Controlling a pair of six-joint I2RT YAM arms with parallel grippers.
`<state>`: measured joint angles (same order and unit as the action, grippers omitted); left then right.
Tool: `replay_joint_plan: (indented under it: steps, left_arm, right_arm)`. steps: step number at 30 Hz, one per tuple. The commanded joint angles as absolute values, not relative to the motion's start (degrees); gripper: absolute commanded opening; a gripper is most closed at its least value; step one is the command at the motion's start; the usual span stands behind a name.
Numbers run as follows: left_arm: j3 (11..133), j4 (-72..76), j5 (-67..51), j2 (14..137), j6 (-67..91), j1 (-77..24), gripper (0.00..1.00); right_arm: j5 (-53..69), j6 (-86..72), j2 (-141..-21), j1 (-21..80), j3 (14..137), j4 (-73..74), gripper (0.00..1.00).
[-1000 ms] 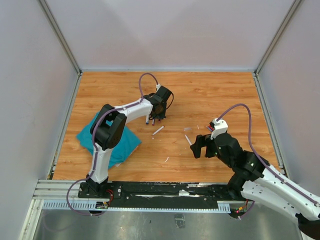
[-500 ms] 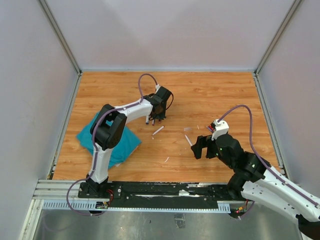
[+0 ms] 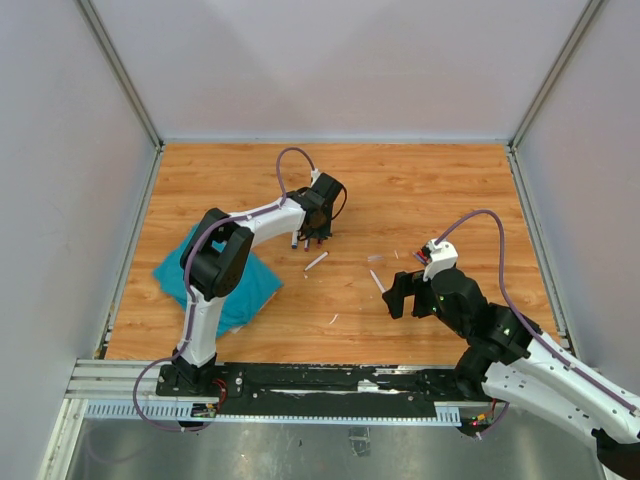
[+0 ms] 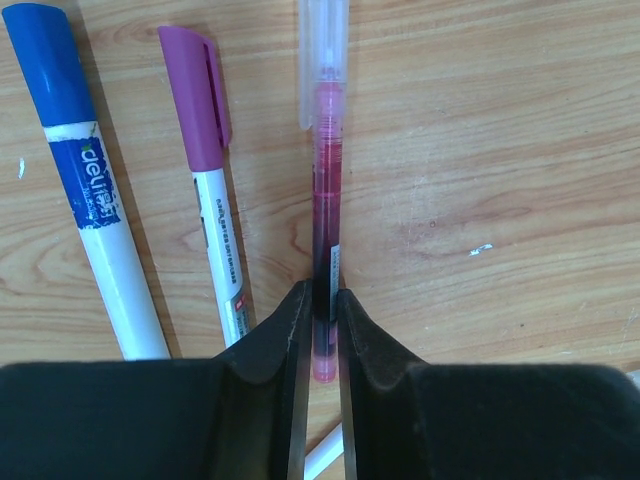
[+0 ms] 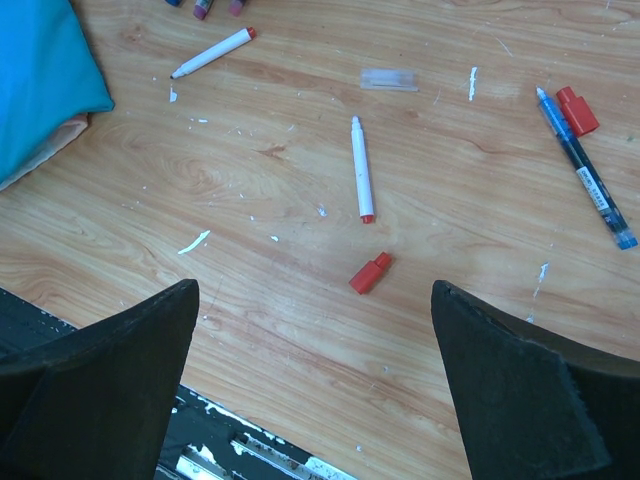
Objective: Insert the pens into the pen caps
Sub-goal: Place the pen at the center of the board.
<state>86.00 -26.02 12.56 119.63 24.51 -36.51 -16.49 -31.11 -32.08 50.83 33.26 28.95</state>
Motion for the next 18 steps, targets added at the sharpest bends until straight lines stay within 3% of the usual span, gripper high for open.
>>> replay_joint_plan:
  steps: [1,18]
  left_arm:
    - [84.8,-26.9,12.0,119.4,24.9,-36.5,0.17]
    - [77.4,-23.4,9.5,115.1,28.6,-36.7,0.13]
  right_arm:
    - [-16.6,-31.6,-31.5,50.4,33.2,30.1,0.99]
    - [-16.5,-31.5,-31.5,50.4,33.0,29.8,0.98]
